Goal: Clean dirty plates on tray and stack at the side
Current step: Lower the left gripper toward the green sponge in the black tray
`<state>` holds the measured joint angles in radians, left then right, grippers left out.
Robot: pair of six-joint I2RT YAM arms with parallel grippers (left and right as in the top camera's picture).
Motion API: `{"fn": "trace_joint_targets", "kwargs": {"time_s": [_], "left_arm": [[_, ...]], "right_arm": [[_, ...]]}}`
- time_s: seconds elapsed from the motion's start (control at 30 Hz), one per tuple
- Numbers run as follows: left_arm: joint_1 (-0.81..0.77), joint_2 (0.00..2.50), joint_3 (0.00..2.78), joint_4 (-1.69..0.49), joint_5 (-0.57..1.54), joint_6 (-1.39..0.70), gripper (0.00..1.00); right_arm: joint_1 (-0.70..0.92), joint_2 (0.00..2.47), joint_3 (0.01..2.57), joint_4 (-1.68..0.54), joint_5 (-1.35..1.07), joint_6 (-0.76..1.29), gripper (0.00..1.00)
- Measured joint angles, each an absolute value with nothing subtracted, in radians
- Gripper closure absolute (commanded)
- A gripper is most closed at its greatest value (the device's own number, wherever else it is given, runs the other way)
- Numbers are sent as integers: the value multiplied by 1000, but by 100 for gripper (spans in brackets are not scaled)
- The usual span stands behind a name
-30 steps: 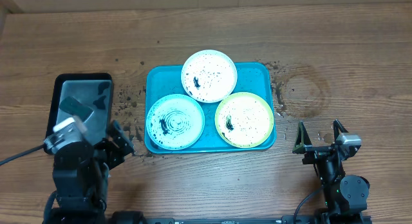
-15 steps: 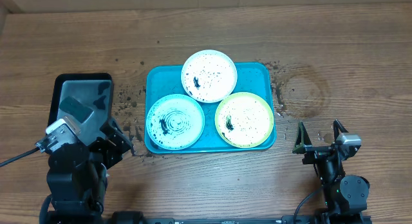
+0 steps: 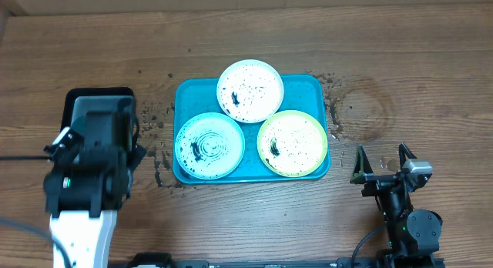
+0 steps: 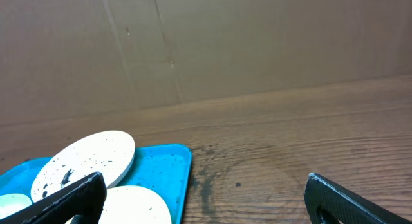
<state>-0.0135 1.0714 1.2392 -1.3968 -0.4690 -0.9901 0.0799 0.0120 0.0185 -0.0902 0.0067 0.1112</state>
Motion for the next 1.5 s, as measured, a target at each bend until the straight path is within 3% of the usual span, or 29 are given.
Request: {"fn": "trace_joint_targets", "kwargs": {"time_s": [0.47,0.83,1.5], "left_arm": [[-8,1160,1247,-1327,-506,-1057,0],[145,1287,1324,-1358,-404,-1001,0],[160,1533,1458,-1320,-467,-984,0]], "right_arm": [[80,12,19,-90,7,111,0],[80,12,19,-90,7,111,0],[80,12,19,-90,7,110,0]]}}
